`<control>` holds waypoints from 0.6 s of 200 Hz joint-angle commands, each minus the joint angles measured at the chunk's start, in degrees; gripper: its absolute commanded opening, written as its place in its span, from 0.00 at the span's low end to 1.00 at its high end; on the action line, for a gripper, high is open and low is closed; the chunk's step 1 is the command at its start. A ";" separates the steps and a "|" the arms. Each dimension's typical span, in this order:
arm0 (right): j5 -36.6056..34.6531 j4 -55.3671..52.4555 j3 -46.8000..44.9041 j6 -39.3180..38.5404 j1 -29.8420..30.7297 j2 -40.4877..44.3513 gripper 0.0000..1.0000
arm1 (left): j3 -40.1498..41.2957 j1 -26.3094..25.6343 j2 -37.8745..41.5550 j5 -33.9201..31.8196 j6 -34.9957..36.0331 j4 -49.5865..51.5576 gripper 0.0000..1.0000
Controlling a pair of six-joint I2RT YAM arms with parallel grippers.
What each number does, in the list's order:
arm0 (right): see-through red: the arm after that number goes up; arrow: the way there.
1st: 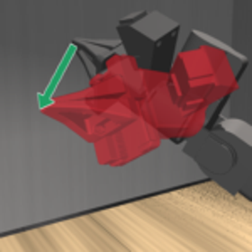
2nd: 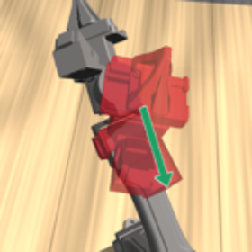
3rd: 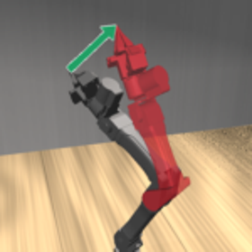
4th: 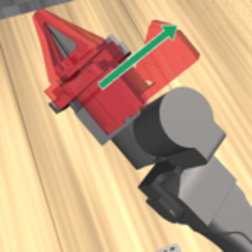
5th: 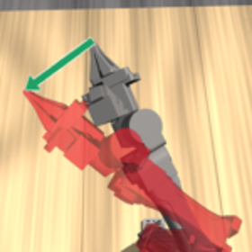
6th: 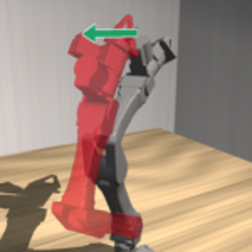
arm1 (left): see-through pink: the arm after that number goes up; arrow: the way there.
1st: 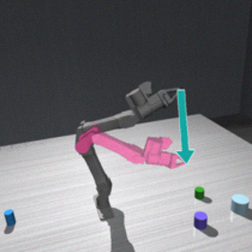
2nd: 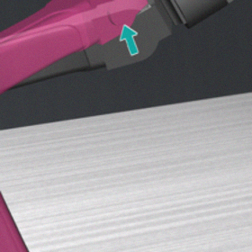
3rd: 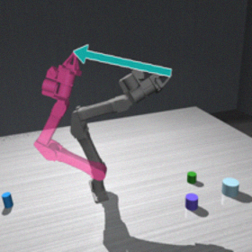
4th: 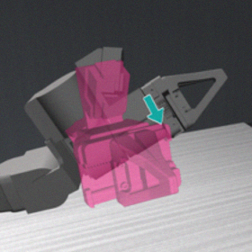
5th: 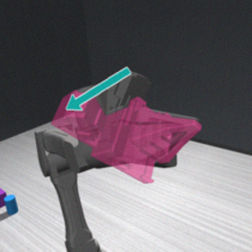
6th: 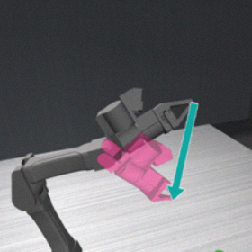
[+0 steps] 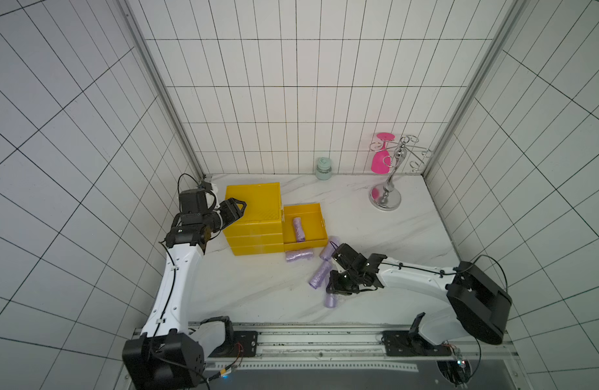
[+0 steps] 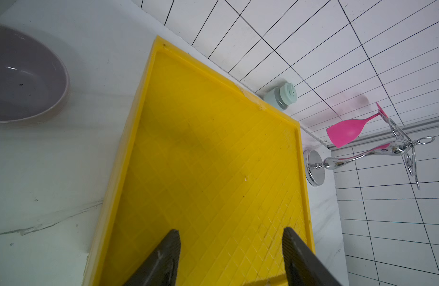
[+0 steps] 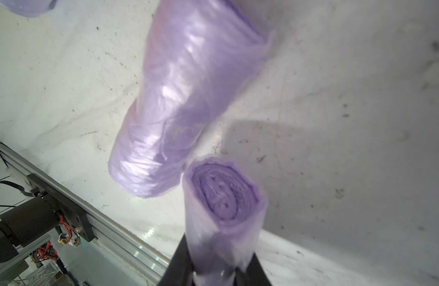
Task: Sort the rolls of trash bags by color and place them into the drawer
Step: Pick up the roll of trash bags from the center of the board.
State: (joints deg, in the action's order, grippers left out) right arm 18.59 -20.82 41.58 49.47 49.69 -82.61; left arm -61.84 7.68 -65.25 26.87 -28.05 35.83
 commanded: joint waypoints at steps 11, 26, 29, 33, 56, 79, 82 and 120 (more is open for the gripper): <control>-1.02 -8.71 4.41 -5.53 -3.68 5.69 0.21 | 0.14 0.32 1.01 0.43 0.40 0.29 0.65; -1.03 -11.36 7.53 -8.22 -5.67 6.44 0.21 | 0.14 0.32 1.01 0.37 0.38 0.29 0.65; -0.99 -11.75 8.28 -8.82 -6.04 6.34 0.21 | 0.14 0.32 1.08 0.38 0.37 0.29 0.65; -0.91 -12.25 9.26 -9.66 -6.53 6.08 0.21 | 0.14 0.32 1.08 0.37 0.42 0.30 0.65; 0.41 -14.08 15.97 -13.94 -8.91 2.68 0.21 | 0.24 0.32 1.13 0.37 0.34 0.13 0.65; -0.01 -16.25 24.29 -18.27 -10.08 -2.98 0.21 | 0.23 0.36 1.17 0.50 0.28 0.20 0.65; -0.04 -16.58 25.40 -18.87 -10.29 -3.77 0.21 | 0.23 0.32 1.18 0.47 0.32 0.20 0.65; -1.07 -20.85 42.66 -25.35 -11.98 -18.10 0.21 | 0.58 0.32 1.09 0.83 -0.02 0.03 0.65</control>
State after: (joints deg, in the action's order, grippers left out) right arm 18.72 -36.86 74.43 30.61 38.76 -93.30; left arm -61.78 7.68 -65.17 26.96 -28.08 35.83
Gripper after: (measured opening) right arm 0.209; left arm 0.652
